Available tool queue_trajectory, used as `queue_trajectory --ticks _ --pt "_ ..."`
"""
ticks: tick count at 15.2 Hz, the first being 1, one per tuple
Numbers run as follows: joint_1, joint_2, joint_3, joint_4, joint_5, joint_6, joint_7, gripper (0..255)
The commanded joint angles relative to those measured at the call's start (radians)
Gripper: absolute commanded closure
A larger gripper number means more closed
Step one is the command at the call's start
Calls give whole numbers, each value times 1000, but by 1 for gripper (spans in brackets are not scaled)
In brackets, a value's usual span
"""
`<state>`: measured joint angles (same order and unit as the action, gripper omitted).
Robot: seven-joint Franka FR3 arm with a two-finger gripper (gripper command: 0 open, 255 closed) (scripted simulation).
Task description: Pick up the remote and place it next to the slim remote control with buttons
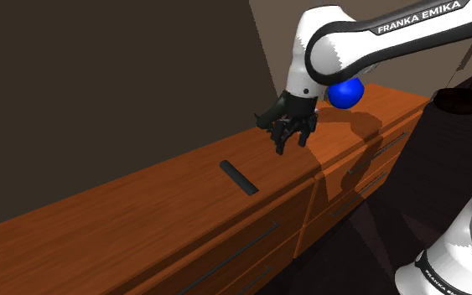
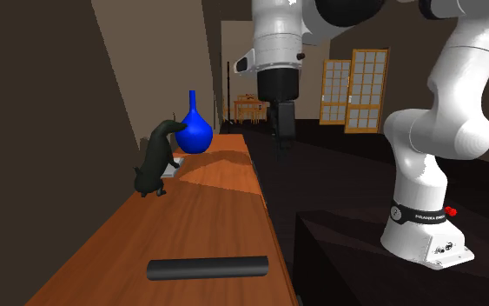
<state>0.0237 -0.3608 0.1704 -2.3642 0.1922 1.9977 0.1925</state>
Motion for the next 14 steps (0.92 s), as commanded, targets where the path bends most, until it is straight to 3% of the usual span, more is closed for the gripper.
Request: queue_trajectory --ticks 1,8,14 --pt "5 69 27 26 -4 53 36 0" --pt "18 333 88 150 -71 207 161 0" --pt "44 522 101 264 -148 285 255 0"
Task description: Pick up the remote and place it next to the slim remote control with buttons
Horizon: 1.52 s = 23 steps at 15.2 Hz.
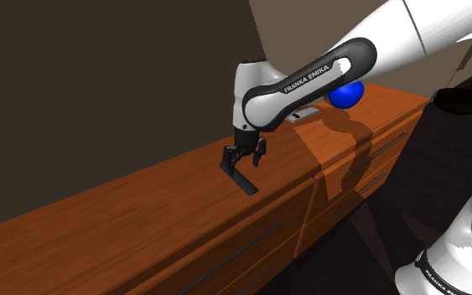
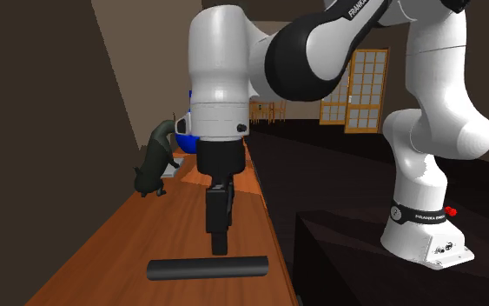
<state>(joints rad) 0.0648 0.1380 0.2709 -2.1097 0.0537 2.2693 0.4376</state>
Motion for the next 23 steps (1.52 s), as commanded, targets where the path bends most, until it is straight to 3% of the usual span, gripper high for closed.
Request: queue_trajectory --ticks 1,7,14,15,23 --pt "5 31 0 6 -11 26 11 0" --pt "12 79 -3 -14 -26 93 22 0" --pt "12 79 -3 -14 -26 93 22 0" --pt "12 79 -3 -14 -26 93 22 255" --pt "11 81 -3 -14 -26 94 21 255"
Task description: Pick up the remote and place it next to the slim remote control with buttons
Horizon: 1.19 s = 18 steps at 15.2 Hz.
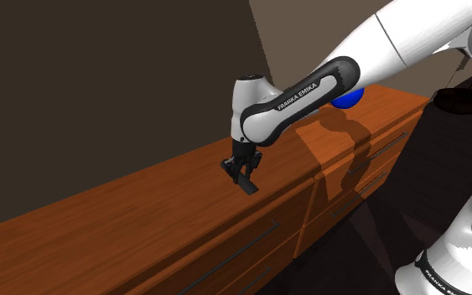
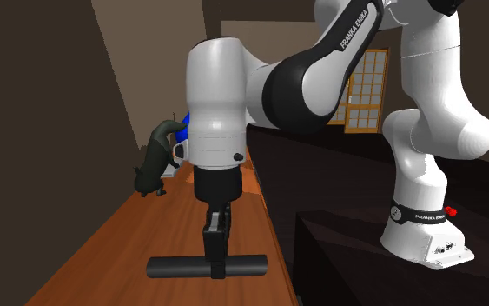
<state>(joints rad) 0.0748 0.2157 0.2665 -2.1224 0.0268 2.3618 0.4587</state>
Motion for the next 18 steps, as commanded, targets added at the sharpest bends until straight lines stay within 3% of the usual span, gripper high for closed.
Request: queue_trajectory --ticks 1,18 --pt "2 2 2 -2 1 1 0 255" --pt "-8 -121 8 90 34 -210 -11 255"
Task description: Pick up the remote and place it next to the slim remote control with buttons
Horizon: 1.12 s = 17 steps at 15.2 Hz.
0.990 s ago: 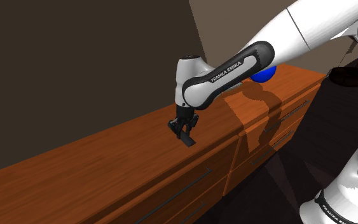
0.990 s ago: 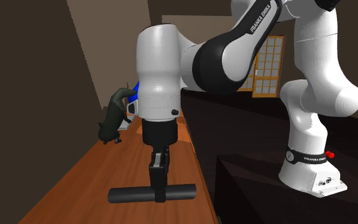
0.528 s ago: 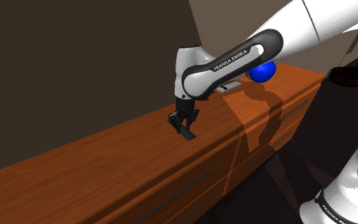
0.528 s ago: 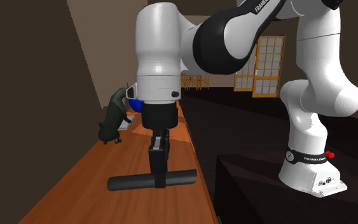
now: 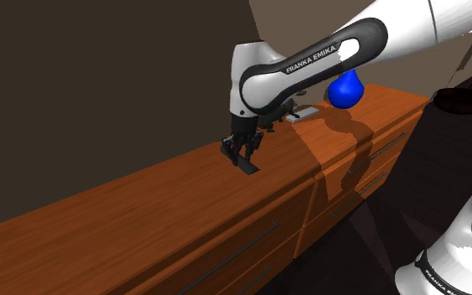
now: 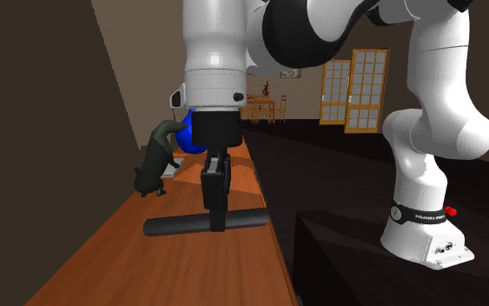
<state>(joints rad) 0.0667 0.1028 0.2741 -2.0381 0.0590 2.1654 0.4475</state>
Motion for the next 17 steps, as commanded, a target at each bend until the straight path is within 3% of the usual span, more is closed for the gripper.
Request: queue_trajectory --ticks 1,9,17 --pt "-13 -25 -9 -16 9 -11 -26 255" --pt "-111 -134 -98 -143 45 -6 -233 255" --pt "-206 -184 -204 -197 45 -18 -434 255"
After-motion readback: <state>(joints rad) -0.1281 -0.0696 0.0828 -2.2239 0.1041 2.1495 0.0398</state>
